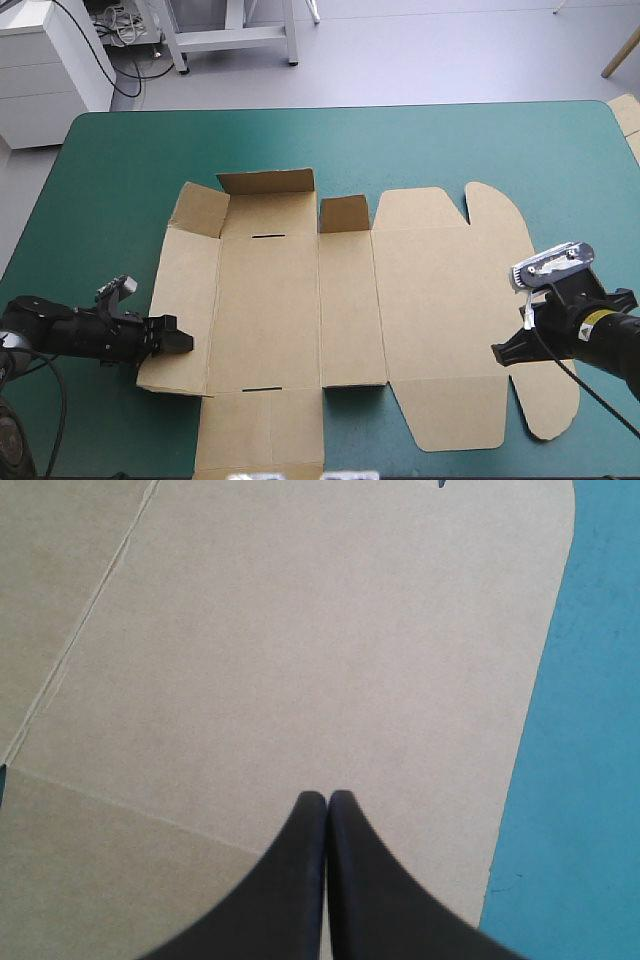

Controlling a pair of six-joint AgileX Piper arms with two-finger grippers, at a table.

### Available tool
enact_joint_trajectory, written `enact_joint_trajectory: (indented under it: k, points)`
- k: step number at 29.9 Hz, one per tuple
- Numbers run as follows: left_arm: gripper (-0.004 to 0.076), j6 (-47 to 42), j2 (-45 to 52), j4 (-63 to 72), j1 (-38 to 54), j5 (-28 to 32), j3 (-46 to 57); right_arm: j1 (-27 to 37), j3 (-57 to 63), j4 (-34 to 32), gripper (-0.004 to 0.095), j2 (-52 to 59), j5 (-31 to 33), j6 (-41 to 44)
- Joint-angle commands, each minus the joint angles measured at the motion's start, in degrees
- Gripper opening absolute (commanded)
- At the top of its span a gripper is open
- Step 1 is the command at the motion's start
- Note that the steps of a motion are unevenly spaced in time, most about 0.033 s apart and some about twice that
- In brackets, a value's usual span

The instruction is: Fold the box

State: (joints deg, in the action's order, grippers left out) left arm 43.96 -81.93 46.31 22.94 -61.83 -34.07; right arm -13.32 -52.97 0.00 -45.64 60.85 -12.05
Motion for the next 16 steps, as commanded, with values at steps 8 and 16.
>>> enact_joint_trajectory:
  k: [8,16]
  points:
    - [0.0023,-0.65,0.00,-2.33,-0.91,2.77,0.30,0.37,-1.35,0.00,-0.0016,0.27,-2.63,-0.36]
    - [-0.0008,0.12,0.00,-1.73,-0.91,0.63,-2.11,0.37,-1.35,0.00,-0.0016,0.27,-2.53,-0.36]
